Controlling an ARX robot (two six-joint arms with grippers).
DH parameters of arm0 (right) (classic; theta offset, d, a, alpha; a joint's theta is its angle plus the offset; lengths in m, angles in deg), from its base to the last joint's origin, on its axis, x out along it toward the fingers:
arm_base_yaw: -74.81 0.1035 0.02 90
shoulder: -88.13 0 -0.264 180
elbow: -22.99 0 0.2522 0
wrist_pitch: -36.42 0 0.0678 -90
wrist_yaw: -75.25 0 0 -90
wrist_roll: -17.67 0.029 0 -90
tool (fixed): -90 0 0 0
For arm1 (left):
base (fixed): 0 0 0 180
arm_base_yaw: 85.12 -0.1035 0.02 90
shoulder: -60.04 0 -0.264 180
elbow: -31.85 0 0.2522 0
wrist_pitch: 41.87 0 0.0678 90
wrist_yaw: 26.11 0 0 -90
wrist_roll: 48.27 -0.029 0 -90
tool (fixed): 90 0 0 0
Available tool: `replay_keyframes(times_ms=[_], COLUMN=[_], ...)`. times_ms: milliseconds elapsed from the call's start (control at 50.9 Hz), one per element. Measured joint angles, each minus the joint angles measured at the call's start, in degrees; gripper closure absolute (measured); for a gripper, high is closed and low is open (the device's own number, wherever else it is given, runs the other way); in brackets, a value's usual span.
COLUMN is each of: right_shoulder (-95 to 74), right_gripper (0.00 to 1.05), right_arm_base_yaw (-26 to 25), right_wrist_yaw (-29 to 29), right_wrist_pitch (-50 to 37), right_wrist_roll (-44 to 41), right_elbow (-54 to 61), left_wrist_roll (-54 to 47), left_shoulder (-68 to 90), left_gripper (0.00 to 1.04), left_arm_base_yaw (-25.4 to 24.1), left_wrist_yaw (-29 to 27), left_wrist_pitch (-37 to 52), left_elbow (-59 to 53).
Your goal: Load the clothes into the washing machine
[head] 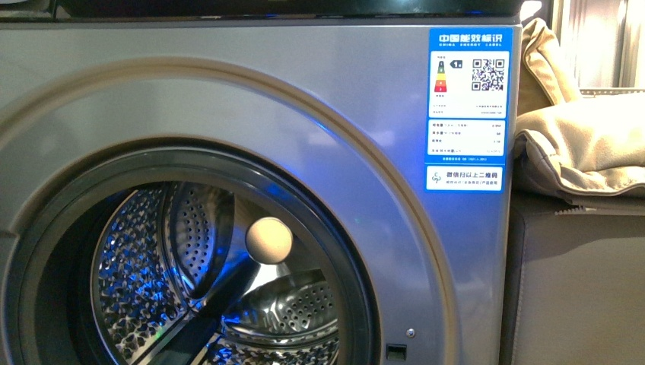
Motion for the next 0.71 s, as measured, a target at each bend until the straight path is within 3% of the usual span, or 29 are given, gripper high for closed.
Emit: replay_keyframes(times_ms=[157,393,511,590,707], right_shoulder=[-6.99,-18.43,-24.57,-28.52,-33.73], right_gripper=[0.08,0.08,0.08,0.08,0.08], right_arm_base_yaw=[-4.13,-15.58,-21.27,-24.65,-29.16], right_wrist_yaw=[-2.49,-9.55,-12.22,-11.08,-10.62], right_wrist_pitch=[9.6,29.38,42.53,49.66,54.21], right_wrist_roll=[3.13,0.98,-3.08,-7.65,-13.92], right_elbow=[-10.16,-26.62,-34.77,-37.79,-38.47], left_wrist_roll=[0.02,0.02,0.0,0.02,0.02], left_shoulder=[0.0,0.0,0.0,0.0,0.0], left_gripper=[0.07,0.07,0.07,0.07,0.07], left_arm_base_yaw=[0.0,0.0,0.0,0.0,0.0], left_wrist_yaw=[0.0,0.0,0.0,0.0,-0.02], left_wrist_pitch=[0.0,0.0,0.0,0.0,0.0], left_elbow=[0.0,0.0,0.0,0.0,0.0])
